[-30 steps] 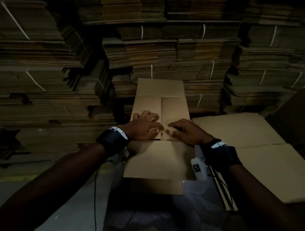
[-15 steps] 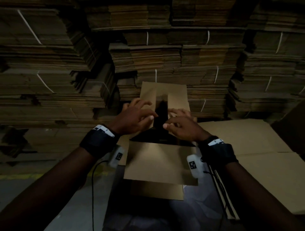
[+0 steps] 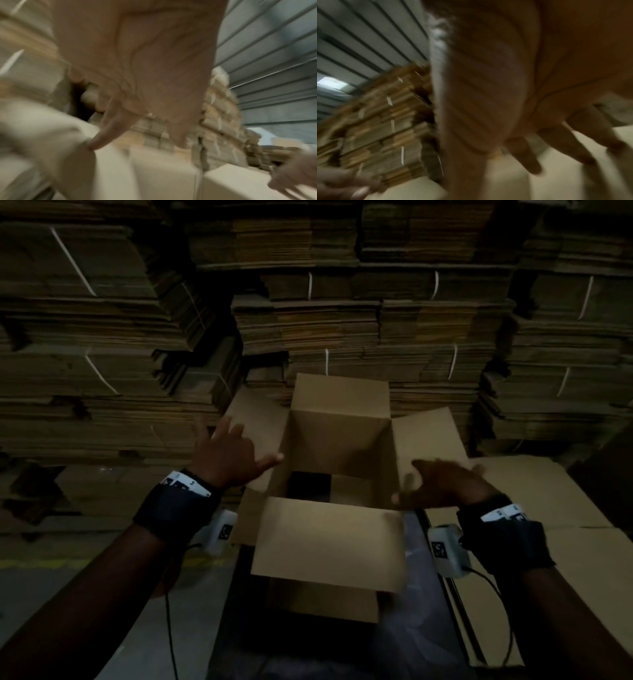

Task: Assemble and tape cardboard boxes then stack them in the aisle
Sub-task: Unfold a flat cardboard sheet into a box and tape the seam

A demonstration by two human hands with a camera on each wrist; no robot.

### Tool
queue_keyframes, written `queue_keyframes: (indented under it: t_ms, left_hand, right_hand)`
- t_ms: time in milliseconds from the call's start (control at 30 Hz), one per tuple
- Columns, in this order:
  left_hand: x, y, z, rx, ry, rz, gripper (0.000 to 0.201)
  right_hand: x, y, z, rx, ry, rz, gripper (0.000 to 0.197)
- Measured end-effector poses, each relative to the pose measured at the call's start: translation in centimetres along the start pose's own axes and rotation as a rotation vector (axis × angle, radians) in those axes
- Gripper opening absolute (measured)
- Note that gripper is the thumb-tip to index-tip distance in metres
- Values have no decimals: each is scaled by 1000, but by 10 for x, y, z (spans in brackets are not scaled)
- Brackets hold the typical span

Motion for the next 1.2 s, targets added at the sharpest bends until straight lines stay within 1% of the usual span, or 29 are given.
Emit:
queue_keyframes:
  t_ms: [67,100,133,167,200,233,267,333,367,433,500,533,600,667,733,800,900,1000,1100,1133,1200]
  left_hand:
    - [-3,-29,-5,-126,47,-206,109]
    - [-6,-44,-3,-204,61,-323,107]
    - [-12,-57,2,-268,64,-416,106]
    - [-13,-70,5,-330,53,-440,101]
    - [-14,-78,8,-387,29,-404,91]
    - [-13,-85,9,-450,6,-335,85]
    - [-11,-94,7,-506,-13,-272,86]
    - [-12,-108,8,-569,-34,-187,93]
    - [-15,-111,11,-570,-38,-153,91]
    - [-23,-111,22,-552,-28,-73,84]
    - [-31,-112,37,-587,-11,3,84]
    - [-34,-116,42,-623,-8,39,85]
    - [-38,-126,48,-697,21,95,94]
    - [-42,-139,50,-758,78,98,107]
    - [-48,-142,50,-812,102,122,117]
    - [-56,-142,46,-844,115,146,119]
    - [-69,-145,30,-839,153,205,116]
    - [-90,-150,9,-908,239,361,118]
    - [-111,-161,1,-951,373,496,119]
    - [-111,-166,3,-957,385,502,119]
    - [-104,-166,12,-979,369,440,118]
  right_hand:
    - [10,-33,-12,145,97,-132,146]
    - [14,-45,-19,222,148,-157,159]
    - [15,-53,-25,284,187,-146,168]
    - [18,-59,-29,357,205,-110,170]
    - [21,-62,-30,429,194,-58,167]
    - [25,-65,-28,489,173,-2,161]
    - [25,-65,-26,512,158,48,157]
    - [27,-64,-23,481,145,79,150]
    - [24,-60,-22,444,140,77,146]
    - [21,-54,-21,299,87,24,137]
    - [14,-42,-25,102,18,16,117]
    - [10,-34,-33,35,25,38,103]
    - [3,-19,-58,14,121,74,82]
    - [0,-9,-91,63,270,79,71]
    - [-5,3,-127,105,415,106,57]
    - [-6,12,-159,146,516,159,42]
    - [-4,15,-190,227,597,223,31]
    - [-3,9,-208,310,663,266,23]
    - [-4,6,-206,470,685,309,17]
    - [-5,7,-201,501,684,314,17]
    - [-9,12,-188,541,703,314,17]
Point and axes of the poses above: each hand's wrist, its own x-axis towards the middle knuckle, its own y-axis out of the back of the hand, z = x × y, the point moved 7 cm from there along x, towards the middle knuckle, and after that the axes turned 14 degrees about -x, right-handed, at the moved point
